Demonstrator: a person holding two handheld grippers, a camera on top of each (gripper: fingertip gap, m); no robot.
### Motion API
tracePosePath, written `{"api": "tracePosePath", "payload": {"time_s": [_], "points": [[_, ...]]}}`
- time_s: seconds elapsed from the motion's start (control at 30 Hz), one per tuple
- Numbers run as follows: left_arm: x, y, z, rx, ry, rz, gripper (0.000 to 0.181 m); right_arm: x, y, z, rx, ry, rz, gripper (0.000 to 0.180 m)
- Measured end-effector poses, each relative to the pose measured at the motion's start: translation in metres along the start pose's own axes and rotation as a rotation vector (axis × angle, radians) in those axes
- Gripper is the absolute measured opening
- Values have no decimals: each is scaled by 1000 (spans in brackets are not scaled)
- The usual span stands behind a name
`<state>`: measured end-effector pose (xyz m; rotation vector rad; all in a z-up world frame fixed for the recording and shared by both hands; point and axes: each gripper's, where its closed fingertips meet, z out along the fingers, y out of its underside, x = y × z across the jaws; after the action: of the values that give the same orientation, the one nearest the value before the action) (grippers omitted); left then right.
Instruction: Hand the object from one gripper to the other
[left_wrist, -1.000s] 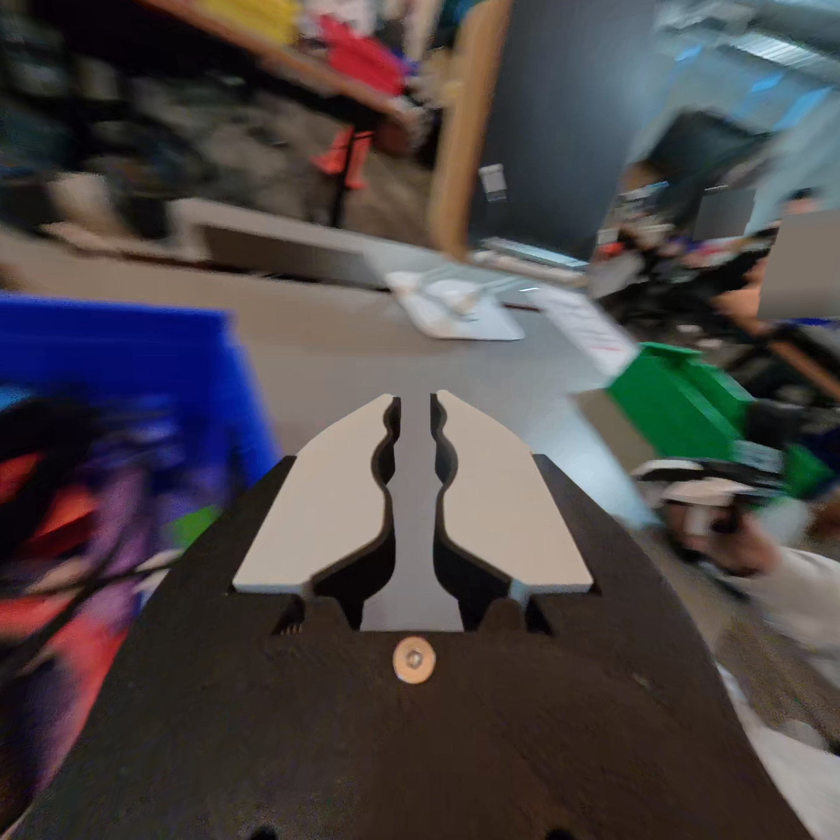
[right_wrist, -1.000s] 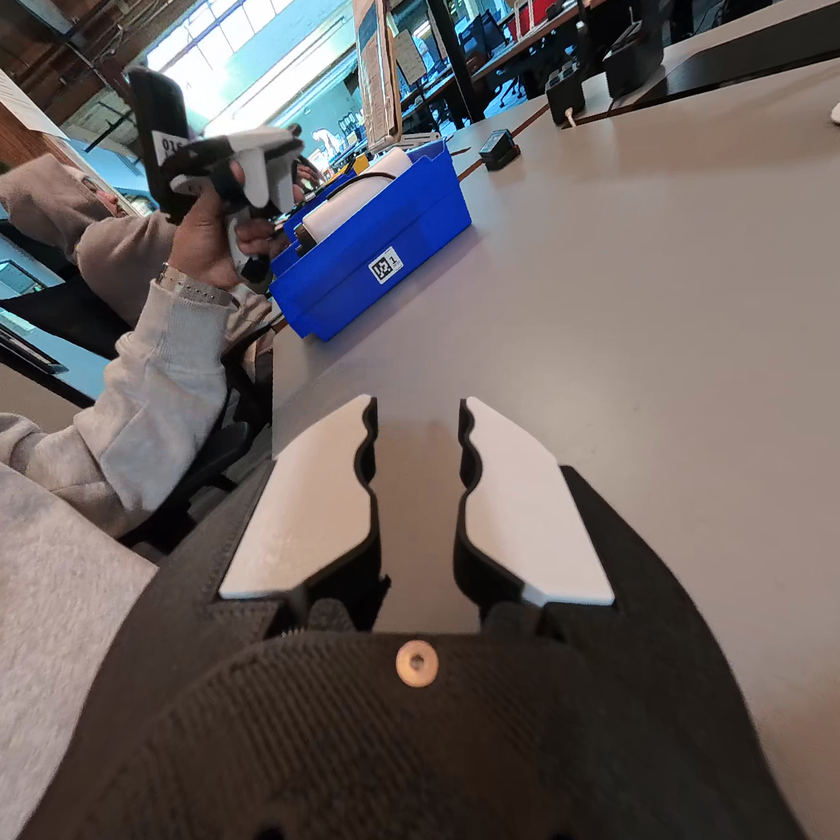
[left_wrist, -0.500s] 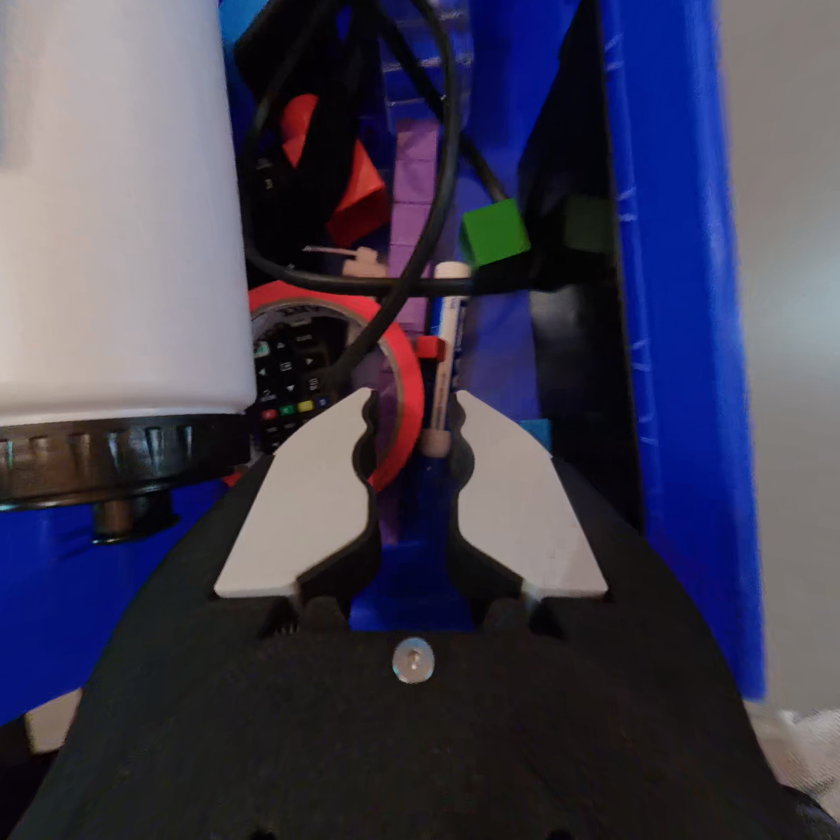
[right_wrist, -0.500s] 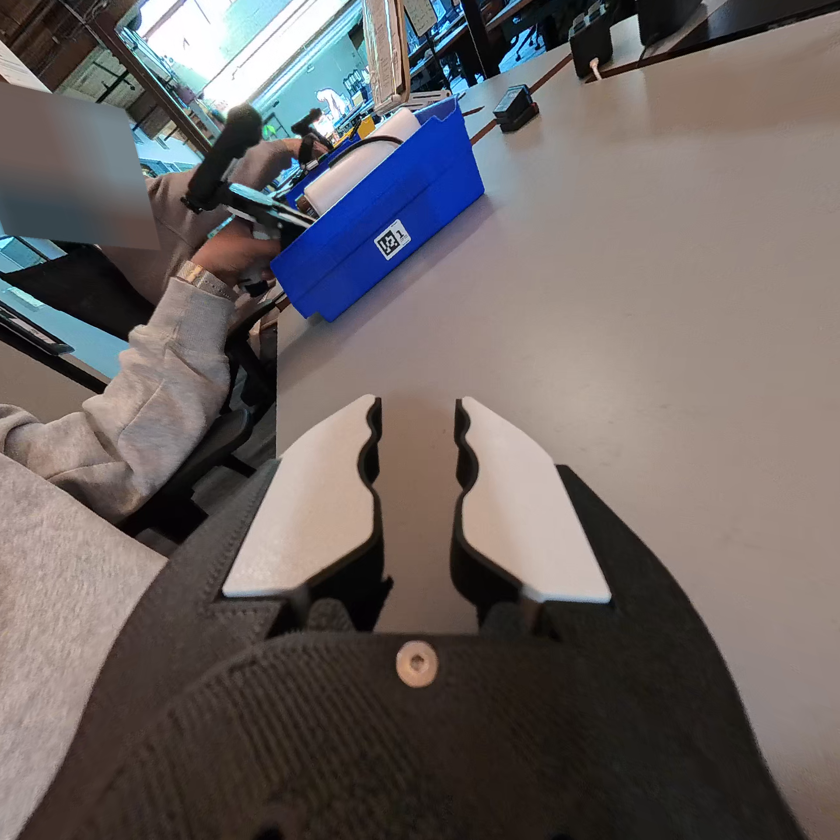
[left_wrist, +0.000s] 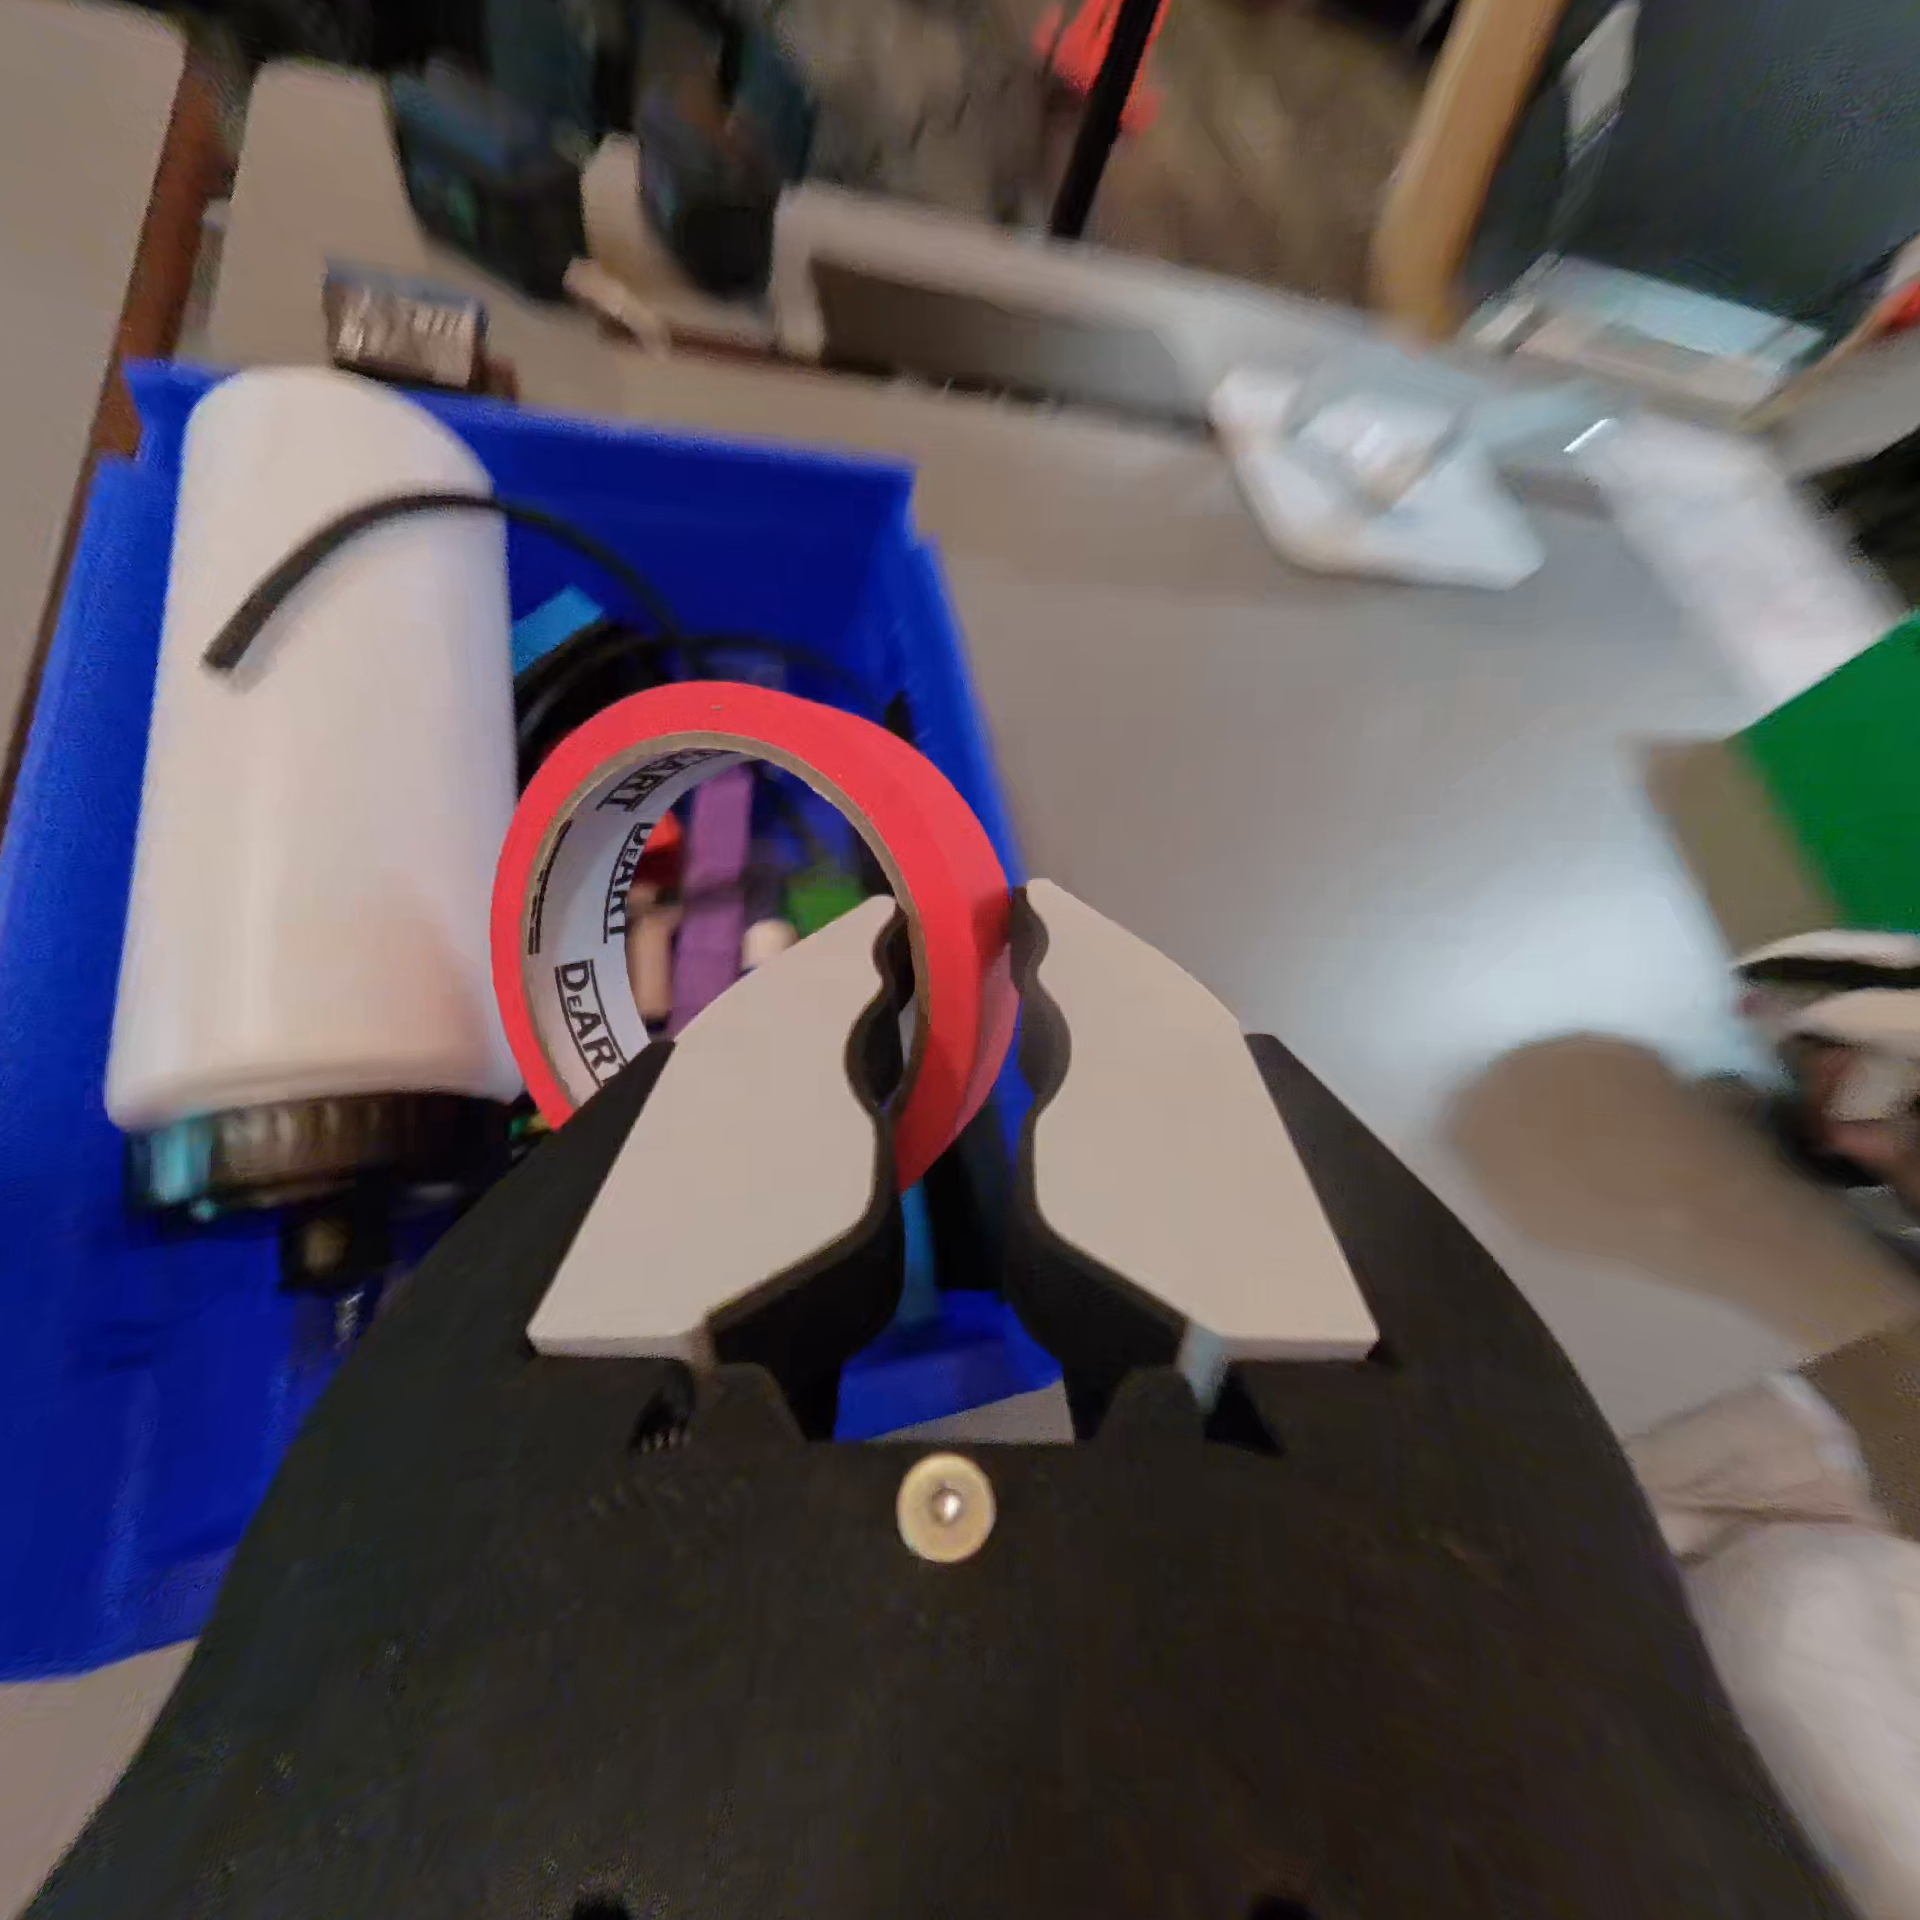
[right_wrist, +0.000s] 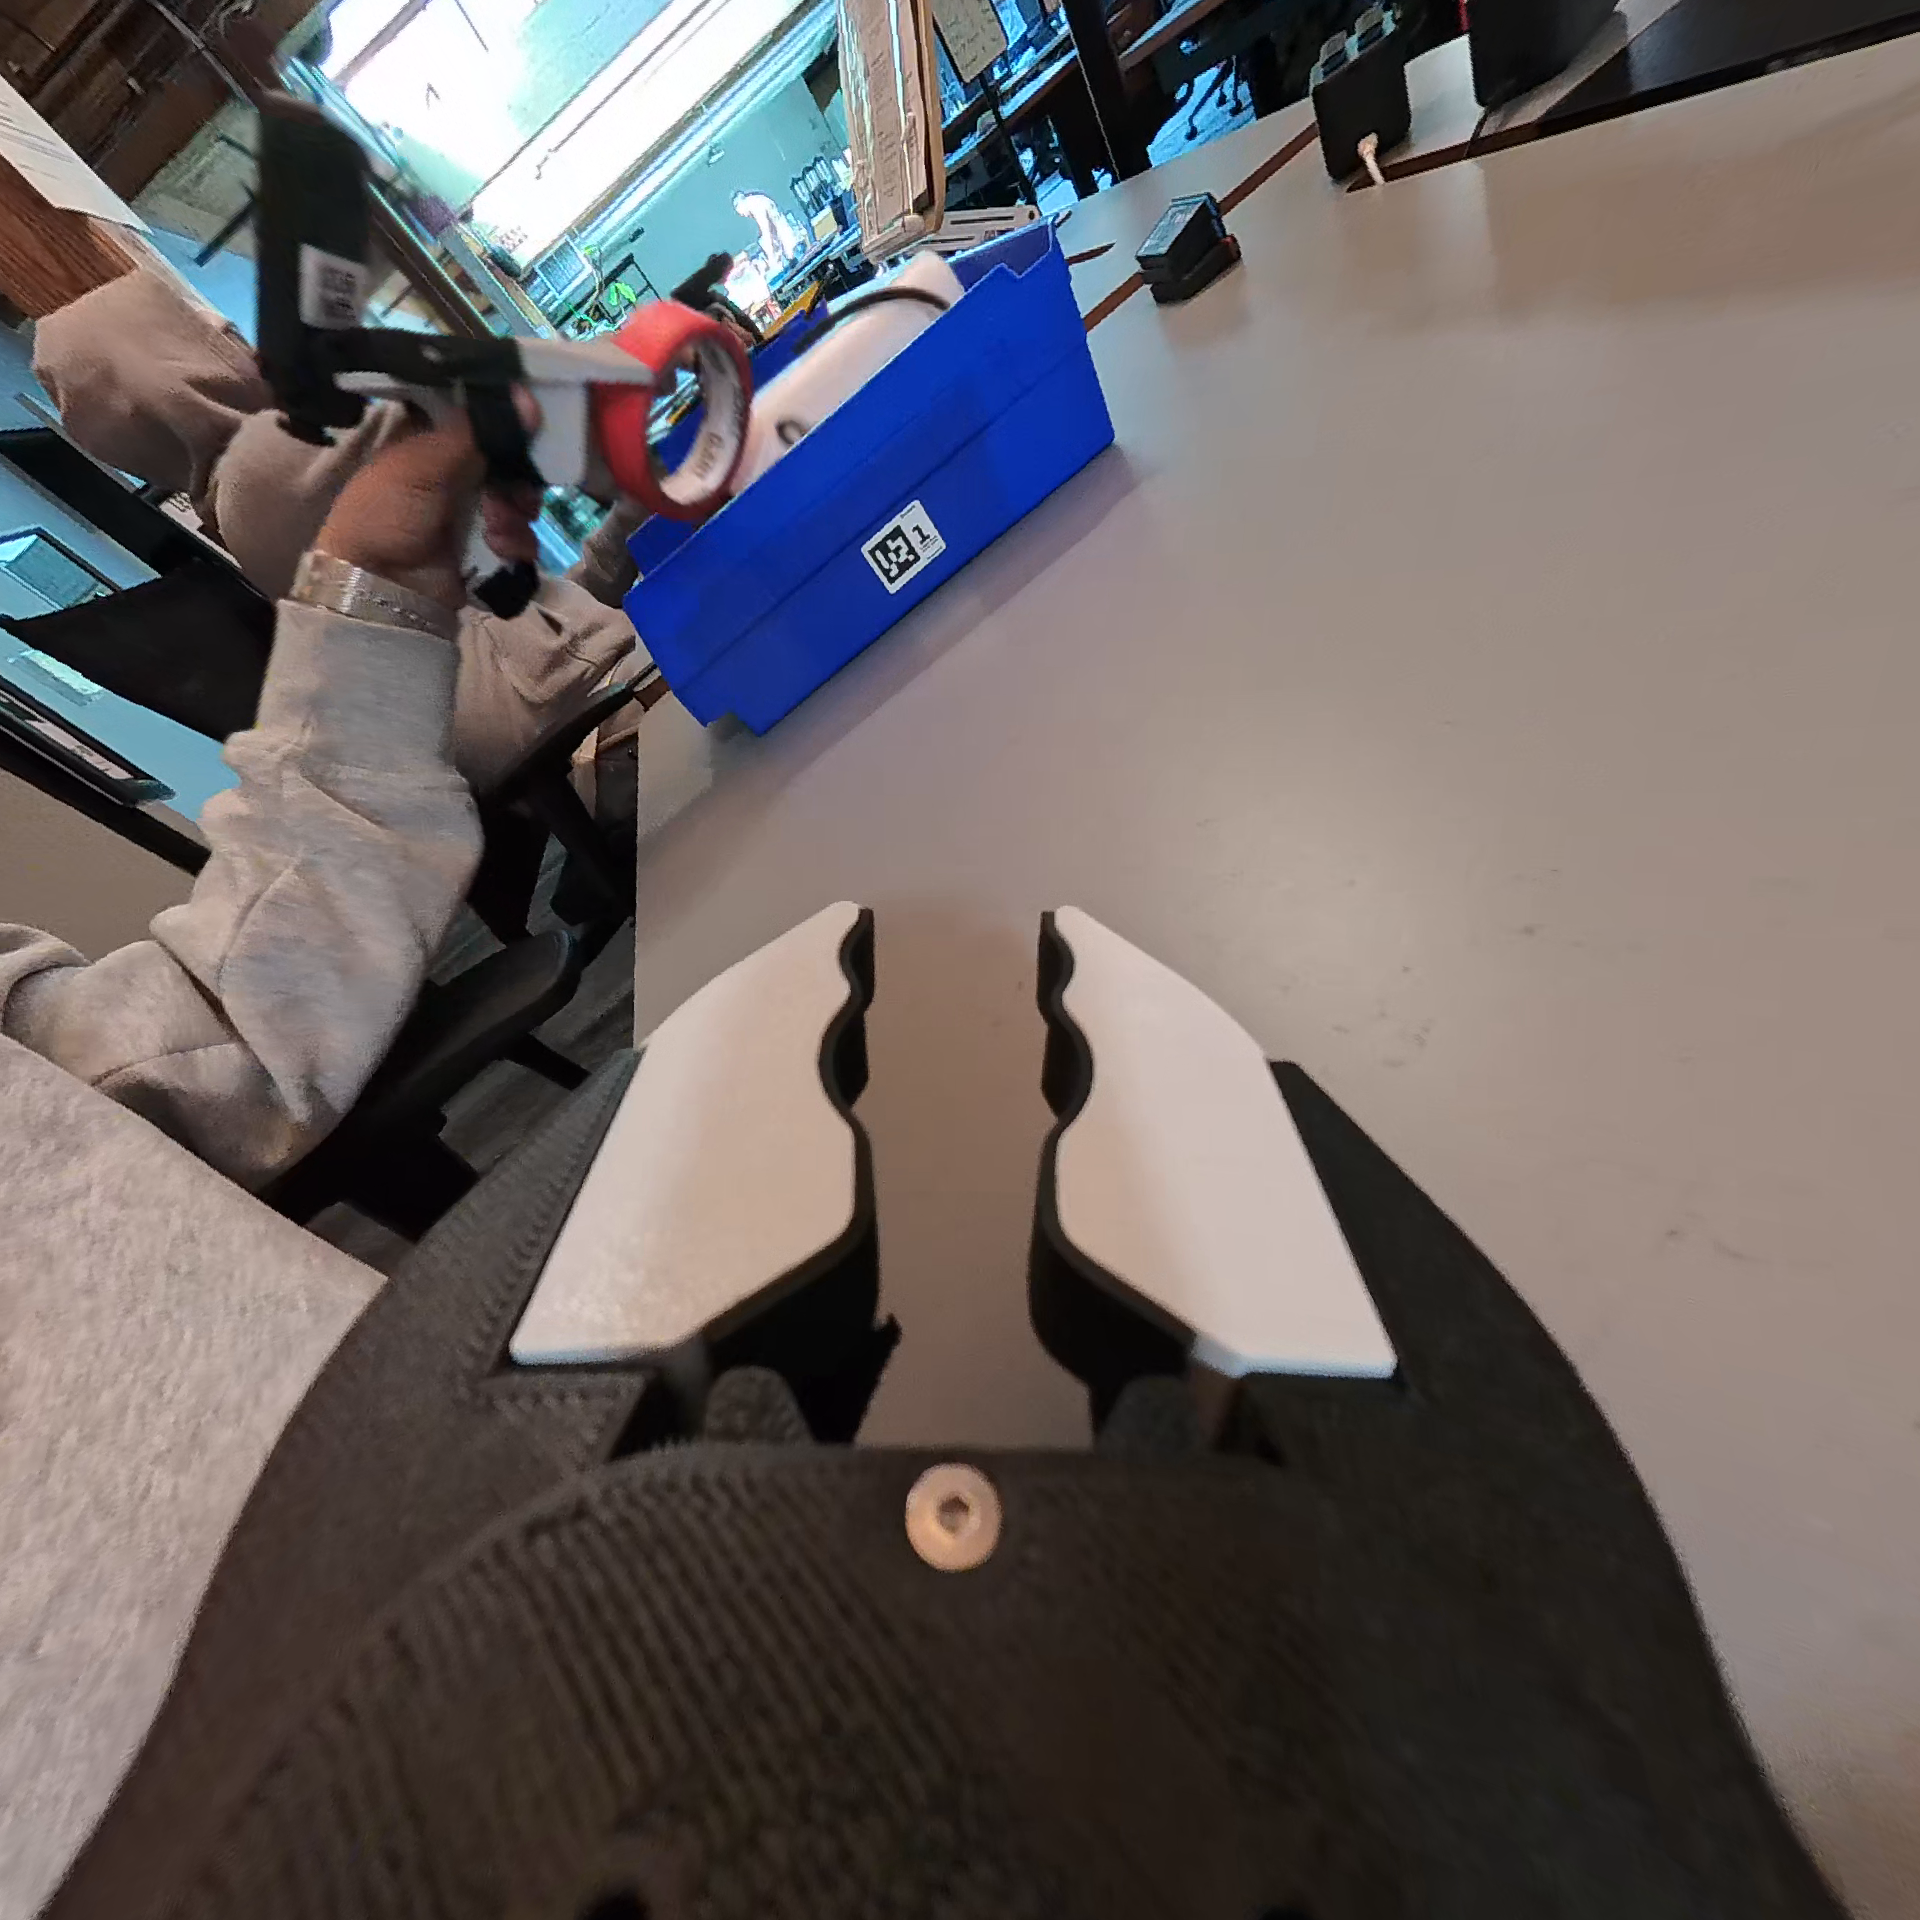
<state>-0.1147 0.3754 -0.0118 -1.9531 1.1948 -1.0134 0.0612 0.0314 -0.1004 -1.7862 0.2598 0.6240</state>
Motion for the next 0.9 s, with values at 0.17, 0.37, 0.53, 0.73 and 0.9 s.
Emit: {"api": "tracePosePath", "payload": {"time_s": [0.17, 0.37, 0.53, 0.73, 0.9], "points": [[38, -57, -59, 369, 272, -119, 15, -1, 0, 0, 7, -24, 35, 30], [114, -85, -84, 581, 761, -109, 14, -2, 1, 1, 5, -19, 27, 30], [183, -72, -42, 520, 1060, -121, 13, -5, -2, 0, 25, -25, -1, 32], [274, -11, 39, 385, 1209, -137, 13, -5, -14, -6, 111, -12, -44, 40], [318, 48, 78, 247, 1210, -141, 14, 3, -32, -21, 227, 61, -139, 57]]}}
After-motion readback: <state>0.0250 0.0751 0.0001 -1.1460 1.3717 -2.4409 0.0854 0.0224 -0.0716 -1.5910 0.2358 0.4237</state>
